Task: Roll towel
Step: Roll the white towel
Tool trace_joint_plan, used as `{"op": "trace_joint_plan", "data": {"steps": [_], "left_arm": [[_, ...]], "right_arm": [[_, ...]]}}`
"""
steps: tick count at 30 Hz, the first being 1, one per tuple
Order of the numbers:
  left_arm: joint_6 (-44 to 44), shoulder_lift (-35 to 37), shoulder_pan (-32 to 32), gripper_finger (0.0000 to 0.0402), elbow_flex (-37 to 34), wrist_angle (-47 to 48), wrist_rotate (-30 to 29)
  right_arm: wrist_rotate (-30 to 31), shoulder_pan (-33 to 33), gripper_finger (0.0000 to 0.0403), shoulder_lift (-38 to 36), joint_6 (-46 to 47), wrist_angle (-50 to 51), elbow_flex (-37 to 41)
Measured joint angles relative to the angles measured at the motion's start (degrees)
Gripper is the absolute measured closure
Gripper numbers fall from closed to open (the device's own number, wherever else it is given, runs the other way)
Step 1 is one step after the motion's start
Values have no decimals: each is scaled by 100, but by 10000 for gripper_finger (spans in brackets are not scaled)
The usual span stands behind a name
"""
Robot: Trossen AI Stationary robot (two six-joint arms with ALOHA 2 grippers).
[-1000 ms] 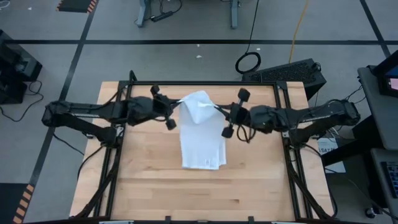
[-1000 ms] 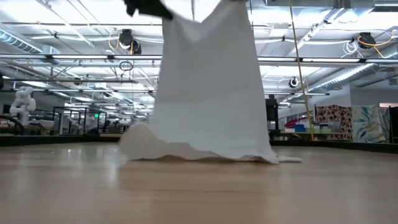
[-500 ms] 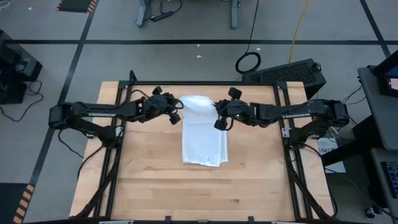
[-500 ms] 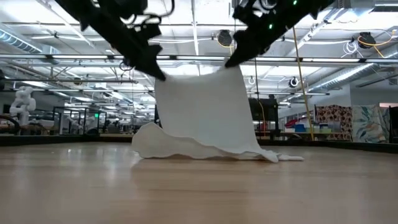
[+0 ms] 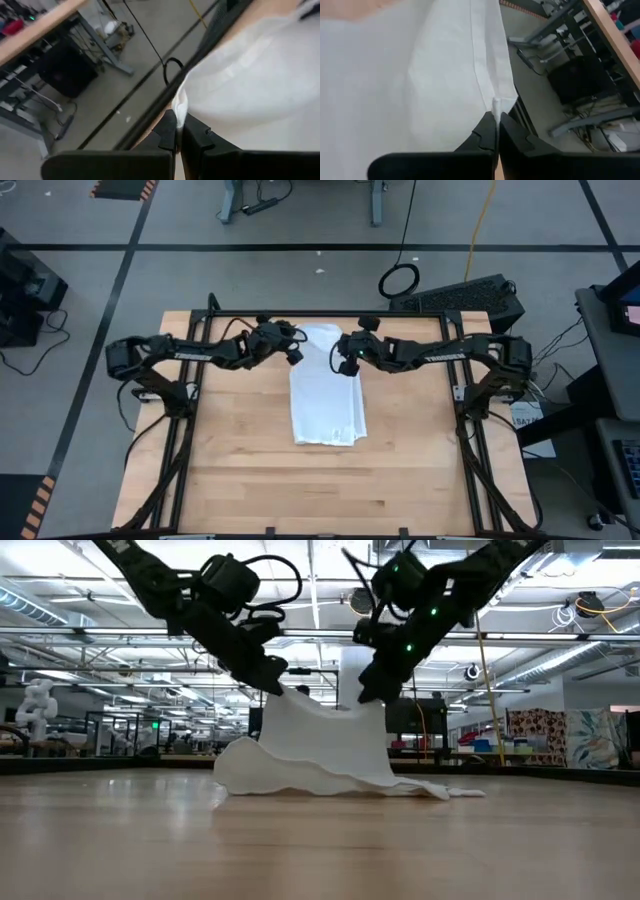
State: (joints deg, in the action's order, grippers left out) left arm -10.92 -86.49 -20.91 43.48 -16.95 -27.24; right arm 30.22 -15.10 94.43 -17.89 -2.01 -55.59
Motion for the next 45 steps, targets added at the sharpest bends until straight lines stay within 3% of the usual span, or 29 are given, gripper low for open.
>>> {"op": "trace_joint_plan", "data": {"steps": [6, 11, 17, 23, 26, 30, 33, 40, 45], "left_arm": [[-5, -307, -186, 388, 1, -42, -3], [-174, -410, -196, 372, 1, -294, 1], [-183, -385, -204, 263, 1, -371, -160], [-301, -379, -267, 162, 2, -232, -302], [125, -268, -107, 148, 3, 360, 511], [749, -228, 238, 146, 3, 930, 2480], [983, -230, 687, 146, 3, 986, 3401], [1045, -362, 1708, 154, 0, 1762, 3410], [1229, -559, 2012, 170, -272, 1843, 3292]], "right_arm": [[-40, -258, 396, 223, 82, -14, 0], [-15, -259, 345, 175, 219, -53, 0], [408, -274, 270, 63, 580, 90, 0], [530, -109, 228, -437, 1159, 694, 0], [23, 90, 221, -802, 1887, 1438, 0], [-1348, 460, 220, -994, 2863, 2435, 16], [-1810, 891, 220, -984, 3081, 2341, 305], [-1610, 1560, 232, -885, 3507, 830, 1258], [-146, 1513, 255, -885, 3840, 796, 1224]]}}
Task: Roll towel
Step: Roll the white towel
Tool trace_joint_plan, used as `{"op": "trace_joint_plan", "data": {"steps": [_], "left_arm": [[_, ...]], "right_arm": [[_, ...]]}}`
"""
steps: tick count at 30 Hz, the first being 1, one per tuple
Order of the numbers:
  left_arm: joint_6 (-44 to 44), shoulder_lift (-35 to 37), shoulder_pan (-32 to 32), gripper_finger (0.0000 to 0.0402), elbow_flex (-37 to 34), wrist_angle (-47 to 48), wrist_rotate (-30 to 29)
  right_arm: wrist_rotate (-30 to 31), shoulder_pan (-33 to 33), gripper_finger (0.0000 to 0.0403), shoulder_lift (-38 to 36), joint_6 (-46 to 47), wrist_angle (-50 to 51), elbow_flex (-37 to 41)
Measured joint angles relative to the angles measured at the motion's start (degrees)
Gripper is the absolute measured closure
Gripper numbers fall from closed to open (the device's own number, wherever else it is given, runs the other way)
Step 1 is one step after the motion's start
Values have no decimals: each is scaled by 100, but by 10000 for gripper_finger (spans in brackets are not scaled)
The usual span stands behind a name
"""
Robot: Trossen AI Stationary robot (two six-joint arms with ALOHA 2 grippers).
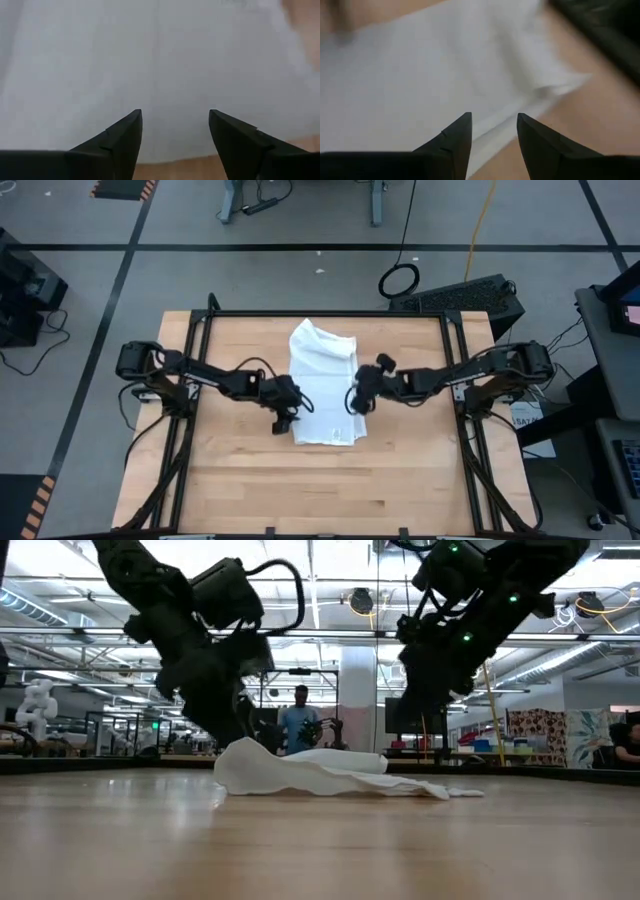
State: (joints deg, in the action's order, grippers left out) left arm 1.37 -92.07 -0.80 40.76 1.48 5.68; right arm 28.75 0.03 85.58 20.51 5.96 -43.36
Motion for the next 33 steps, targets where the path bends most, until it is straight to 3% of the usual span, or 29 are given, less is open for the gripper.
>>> {"op": "trace_joint_plan", "data": {"steps": [2, 5, 7, 11, 15, 25, 33], "left_arm": [[172, -9, 68, 176, -40, 134, -38], [292, 124, 139, 183, -10, 34, -50], [327, 246, 175, 185, -7, -79, -73], [267, 536, 221, 185, -13, -191, -268], [203, 609, 234, 185, -5, -423, -298], [-206, 536, 234, 185, -7, -763, -342], [-328, 536, 234, 185, -7, -893, -368]], "right_arm": [[389, -232, 265, 0, 67, 207, -197], [134, -878, 278, 0, -345, 545, -514], [-489, -1450, 282, 0, -642, 664, -686], [-2072, -2738, 268, 63, -368, 585, -838], [-2982, -3465, 235, 234, -218, 592, -992], [-3810, -3647, 153, 1617, -387, 1154, -1909], [-3789, -3643, 157, 2364, -498, 1397, -2459]]}}
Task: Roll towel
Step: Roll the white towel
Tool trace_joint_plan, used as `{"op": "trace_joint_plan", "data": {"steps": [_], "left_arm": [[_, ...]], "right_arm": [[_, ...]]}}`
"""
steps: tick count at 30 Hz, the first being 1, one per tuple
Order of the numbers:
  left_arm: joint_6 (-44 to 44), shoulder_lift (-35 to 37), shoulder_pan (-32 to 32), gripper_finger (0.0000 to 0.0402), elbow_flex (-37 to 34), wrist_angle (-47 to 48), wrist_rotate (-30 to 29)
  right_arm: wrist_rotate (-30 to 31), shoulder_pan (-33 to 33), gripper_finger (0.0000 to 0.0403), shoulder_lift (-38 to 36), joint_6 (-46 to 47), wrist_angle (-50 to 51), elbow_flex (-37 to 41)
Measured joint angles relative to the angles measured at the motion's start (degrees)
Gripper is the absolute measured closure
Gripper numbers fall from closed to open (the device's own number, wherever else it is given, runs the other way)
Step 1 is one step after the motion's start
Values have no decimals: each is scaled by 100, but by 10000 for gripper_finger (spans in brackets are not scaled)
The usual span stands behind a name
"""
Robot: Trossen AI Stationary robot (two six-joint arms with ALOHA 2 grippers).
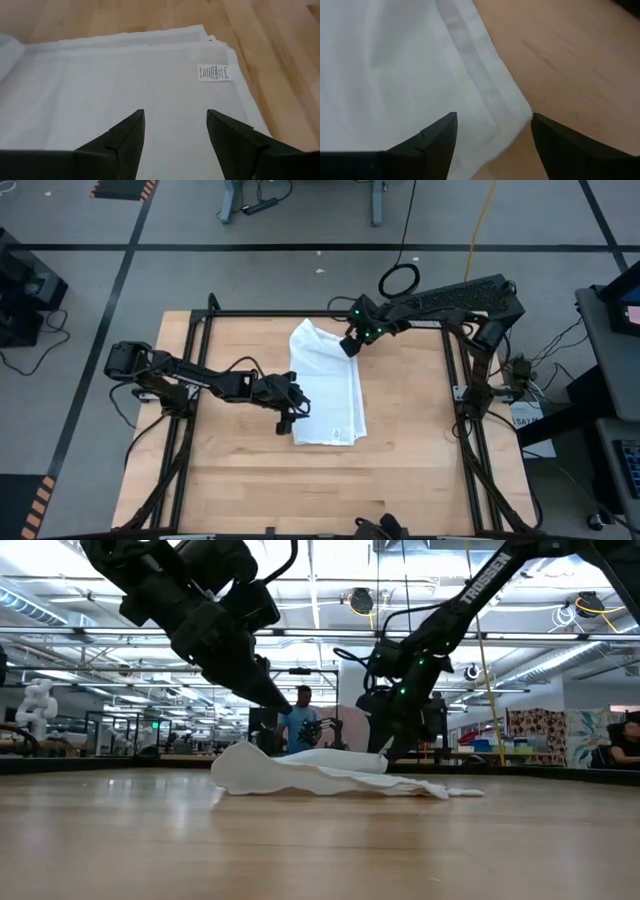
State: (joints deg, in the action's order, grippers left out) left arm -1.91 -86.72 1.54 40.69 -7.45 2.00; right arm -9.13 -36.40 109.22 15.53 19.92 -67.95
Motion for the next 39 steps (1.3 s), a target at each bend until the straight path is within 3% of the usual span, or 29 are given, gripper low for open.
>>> {"op": "trace_joint_plan", "data": {"steps": [5, 12, 14, 23, 30, 36, 39], "left_arm": [[-14, 0, 0, 185, 0, -22, 0], [-200, -268, -15, 185, -127, -121, 136], [-280, -498, -28, 186, -155, -172, 230], [-150, -1243, -28, 185, -175, -220, 507], [-174, -1298, 13, 185, -179, -188, 552], [-203, -1307, 23, 185, -186, -160, 1245], [-196, -1278, 62, 185, -188, -130, 1298]], "right_arm": [[7, 0, 207, 62, -155, -31, -11], [159, 0, 368, 40, -455, -101, -11], [174, -2, 392, 40, -511, -179, -11], [361, -84, 398, 38, -537, -766, -11], [764, -146, 400, 34, -632, -1086, -9], [779, -140, 399, 33, -815, -1696, -8], [779, -148, 399, 31, -830, -1886, -8]]}}
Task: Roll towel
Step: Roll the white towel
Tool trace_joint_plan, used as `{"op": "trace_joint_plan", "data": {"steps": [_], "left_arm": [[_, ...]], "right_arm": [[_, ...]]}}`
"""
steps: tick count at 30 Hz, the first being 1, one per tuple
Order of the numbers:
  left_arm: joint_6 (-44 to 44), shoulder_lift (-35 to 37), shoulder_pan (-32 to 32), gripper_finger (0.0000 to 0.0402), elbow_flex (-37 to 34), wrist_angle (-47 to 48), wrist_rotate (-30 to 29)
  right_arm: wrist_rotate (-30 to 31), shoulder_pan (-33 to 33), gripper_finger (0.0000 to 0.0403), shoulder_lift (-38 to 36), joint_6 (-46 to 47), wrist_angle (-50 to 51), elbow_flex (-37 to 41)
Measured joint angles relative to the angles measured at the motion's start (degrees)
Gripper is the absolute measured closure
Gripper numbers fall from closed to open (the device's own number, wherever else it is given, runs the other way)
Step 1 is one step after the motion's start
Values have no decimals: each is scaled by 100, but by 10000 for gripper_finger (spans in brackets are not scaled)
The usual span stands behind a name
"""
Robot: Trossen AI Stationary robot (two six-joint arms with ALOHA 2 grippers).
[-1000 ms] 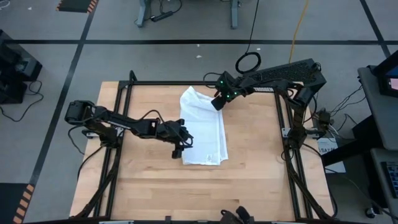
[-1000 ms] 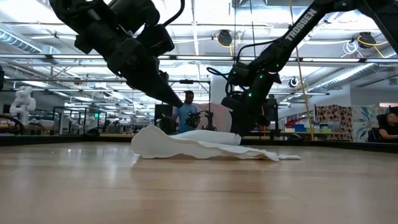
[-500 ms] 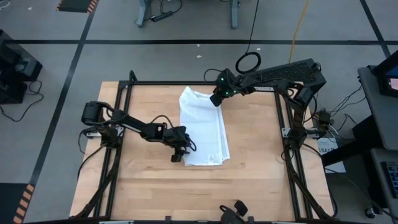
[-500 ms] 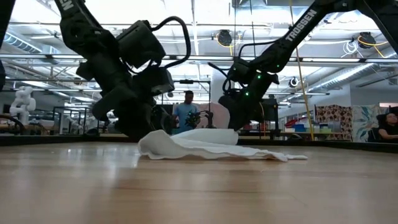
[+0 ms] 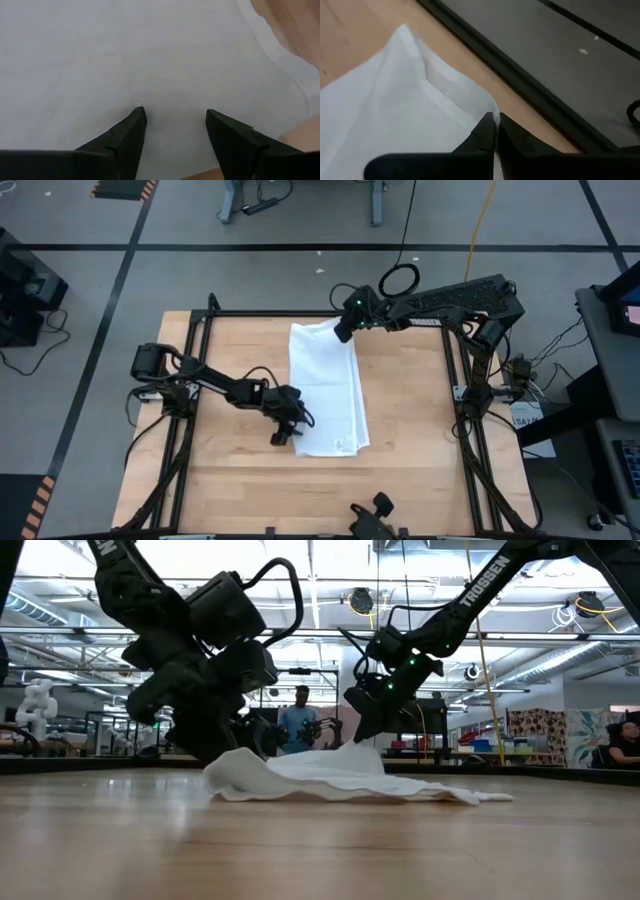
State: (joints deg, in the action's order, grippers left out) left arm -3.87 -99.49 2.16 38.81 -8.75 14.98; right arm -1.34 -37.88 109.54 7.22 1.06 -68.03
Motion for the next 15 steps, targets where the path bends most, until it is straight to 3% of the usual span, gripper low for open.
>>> {"op": "trace_joint_plan", "data": {"steps": [4, 9, 15], "left_arm": [[32, 105, 2, 185, -13, 107, 26], [32, 403, 57, 185, -35, 373, 644], [164, 642, 52, 185, -33, 408, 427]], "right_arm": [[2, -32, 399, -2, 43, -3, 0], [-9, -80, 396, -2, 250, 9, 0], [-107, -75, 353, -2, 433, 221, 0]]}}
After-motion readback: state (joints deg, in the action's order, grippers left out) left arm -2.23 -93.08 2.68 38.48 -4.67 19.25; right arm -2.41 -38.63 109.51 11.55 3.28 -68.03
